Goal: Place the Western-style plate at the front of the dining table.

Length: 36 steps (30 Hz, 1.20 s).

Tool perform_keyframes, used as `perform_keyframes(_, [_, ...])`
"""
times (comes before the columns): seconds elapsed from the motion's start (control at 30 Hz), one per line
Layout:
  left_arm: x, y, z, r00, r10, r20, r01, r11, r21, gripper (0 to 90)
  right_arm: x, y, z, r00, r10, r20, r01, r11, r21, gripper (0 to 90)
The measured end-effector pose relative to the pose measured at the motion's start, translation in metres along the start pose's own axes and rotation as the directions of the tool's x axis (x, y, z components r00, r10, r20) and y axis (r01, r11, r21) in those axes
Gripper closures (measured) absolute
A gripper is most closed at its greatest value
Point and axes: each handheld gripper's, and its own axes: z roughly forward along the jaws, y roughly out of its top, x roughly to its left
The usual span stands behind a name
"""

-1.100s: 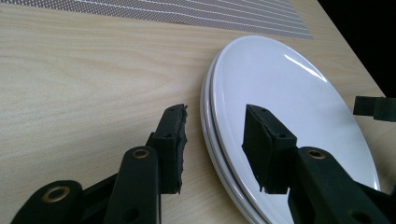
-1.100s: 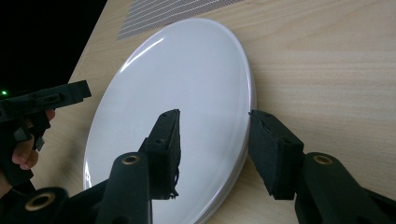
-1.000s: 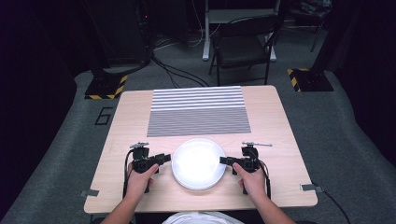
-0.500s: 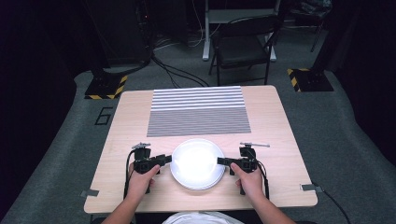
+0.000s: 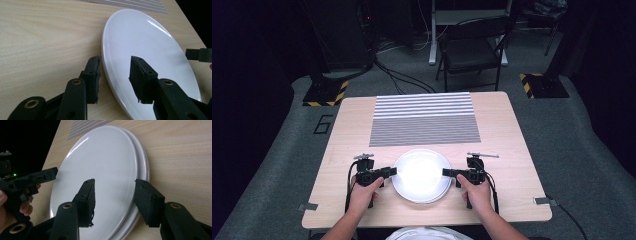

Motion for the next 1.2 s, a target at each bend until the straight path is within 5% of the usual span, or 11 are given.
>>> perform_keyframes(0.9, [0.017, 0.005, -0.014, 0.9976, -0.056, -0.042, 0.055, 0.9983, -0.018, 77.8, 0.01, 0.0, 0.024, 0.9991, 0.019, -0.038, -0.018, 0.999, 0.029, 50.6])
perform_keyframes(1.03, [0.018, 0.007, -0.019, 0.9981, -0.037, -0.05, 0.036, 0.9991, -0.024, 81.4, 0.011, 0.0, 0.026, 0.9985, 0.041, -0.036, -0.04, 0.998, 0.039, 50.6])
perform_keyframes(1.2, [0.02, 0.004, -0.012, 0.9982, -0.053, -0.027, 0.054, 0.9985, 0.006, 74.8, 0.01, 0.0, 0.029, 0.9982, 0.045, -0.039, -0.043, 0.998, 0.046, 52.3])
